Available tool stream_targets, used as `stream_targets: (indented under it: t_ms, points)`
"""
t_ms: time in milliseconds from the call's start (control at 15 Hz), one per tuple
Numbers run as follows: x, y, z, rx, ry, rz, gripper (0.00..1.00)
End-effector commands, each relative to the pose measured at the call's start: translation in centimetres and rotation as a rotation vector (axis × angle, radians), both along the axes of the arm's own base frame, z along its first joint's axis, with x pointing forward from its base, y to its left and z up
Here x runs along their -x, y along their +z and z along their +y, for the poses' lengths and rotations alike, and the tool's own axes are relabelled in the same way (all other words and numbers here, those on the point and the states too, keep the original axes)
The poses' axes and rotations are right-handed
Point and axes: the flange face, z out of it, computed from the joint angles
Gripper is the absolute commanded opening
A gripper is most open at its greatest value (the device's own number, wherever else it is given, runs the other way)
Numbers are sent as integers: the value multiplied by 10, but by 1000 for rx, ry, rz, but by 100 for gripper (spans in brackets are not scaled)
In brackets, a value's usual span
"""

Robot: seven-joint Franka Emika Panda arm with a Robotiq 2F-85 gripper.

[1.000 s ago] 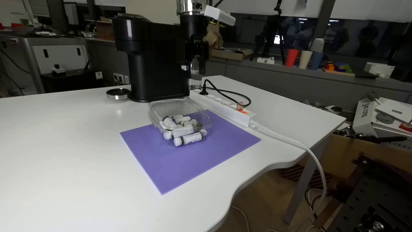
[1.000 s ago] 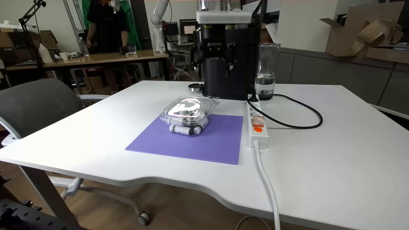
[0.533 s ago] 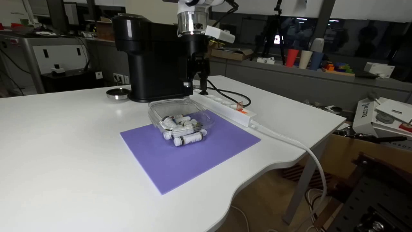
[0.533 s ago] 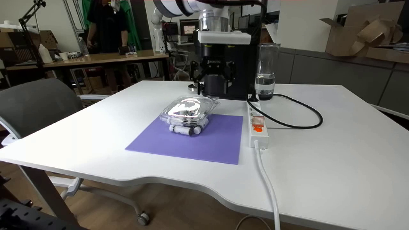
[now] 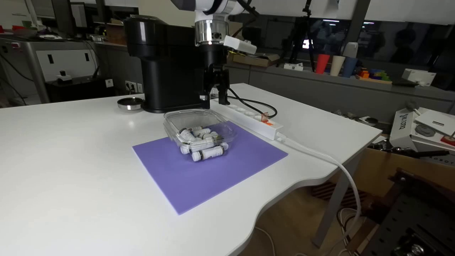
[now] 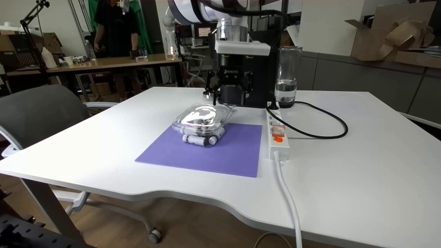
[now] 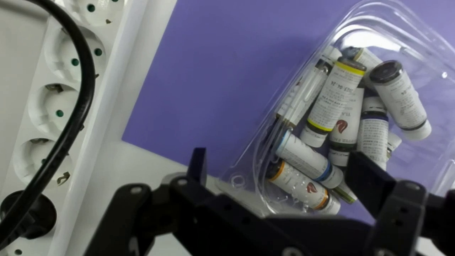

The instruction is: Open the bowl

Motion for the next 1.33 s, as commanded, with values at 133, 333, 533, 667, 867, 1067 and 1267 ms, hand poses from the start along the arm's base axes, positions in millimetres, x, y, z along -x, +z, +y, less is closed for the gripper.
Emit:
stream_targets:
  t_ms: [133,333,533,667,867,1067,1267]
  points:
    - [-20,-8,-6,-12,-26,-2,100]
    - [-24,-9,-3,-22,-22,1,100]
    - [-27,-7,3,-34,-22,18,100]
    - [-27,-4,6,-46,-28,48,100]
    - [-24,2,7,-54,-49,98,100]
    - [-24,5,4,-53,-66,128,100]
    - [-26,4,3,-50,-54,118,100]
